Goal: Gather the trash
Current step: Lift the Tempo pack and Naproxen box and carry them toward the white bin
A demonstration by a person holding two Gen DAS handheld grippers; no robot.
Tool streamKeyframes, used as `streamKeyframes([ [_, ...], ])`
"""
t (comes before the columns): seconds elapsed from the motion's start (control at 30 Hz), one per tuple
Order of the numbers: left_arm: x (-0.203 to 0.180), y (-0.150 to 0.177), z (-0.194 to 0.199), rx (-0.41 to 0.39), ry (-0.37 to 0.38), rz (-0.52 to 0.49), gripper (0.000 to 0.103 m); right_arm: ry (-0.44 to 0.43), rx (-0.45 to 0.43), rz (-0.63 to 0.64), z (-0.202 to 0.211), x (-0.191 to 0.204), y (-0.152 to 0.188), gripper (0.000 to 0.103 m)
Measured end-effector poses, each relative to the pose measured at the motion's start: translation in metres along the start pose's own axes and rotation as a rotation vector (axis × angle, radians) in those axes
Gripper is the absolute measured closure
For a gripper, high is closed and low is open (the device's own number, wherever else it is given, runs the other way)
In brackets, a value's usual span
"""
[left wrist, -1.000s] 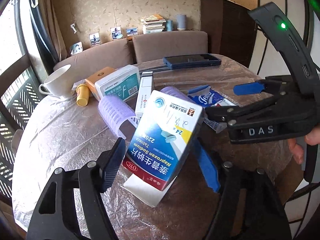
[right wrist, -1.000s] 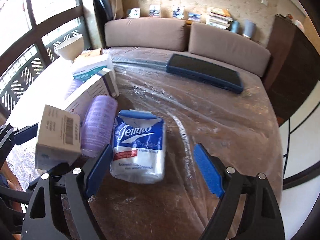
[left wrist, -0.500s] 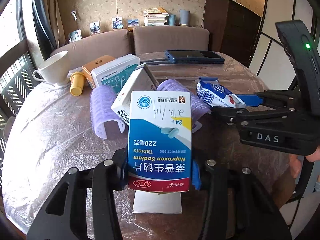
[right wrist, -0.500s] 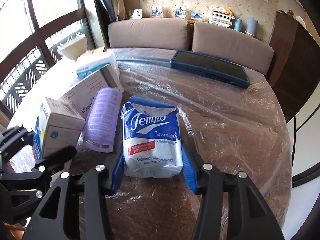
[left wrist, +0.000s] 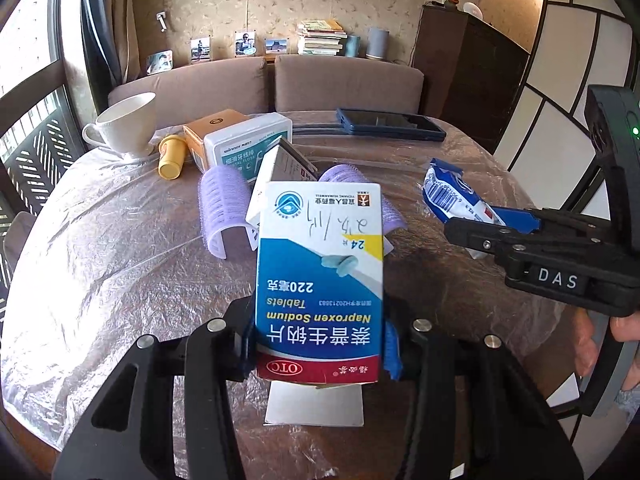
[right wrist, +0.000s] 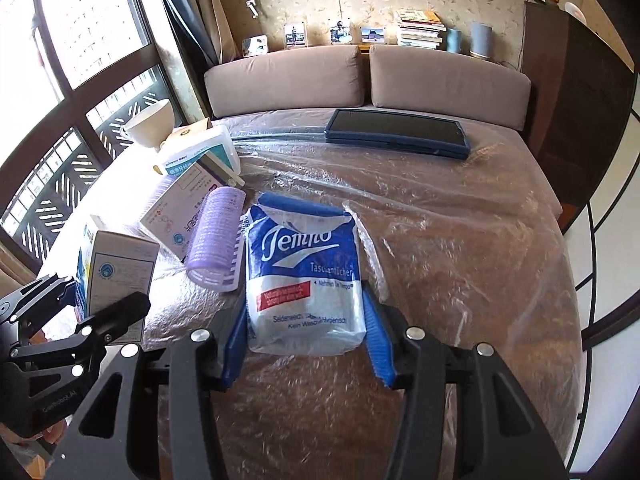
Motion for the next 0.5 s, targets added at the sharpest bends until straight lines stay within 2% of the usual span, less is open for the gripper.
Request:
streamKeyframes([
  [0.5,0.017,0.015,0.017,0.020,0.005,0.056,0.055,-0.016,-0.006,-0.017,0.016,0.031,0.022,0.054],
])
Point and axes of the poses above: each gripper's, at about its wrist camera, not at the fingertips, and z roughly against the way its jaws point, x to its left, y to its underside, the point moved 2 cm from there along -z, roughly the way its jaws point, and after that the axes turned 13 degrees about -y, right-handed, at the moved point
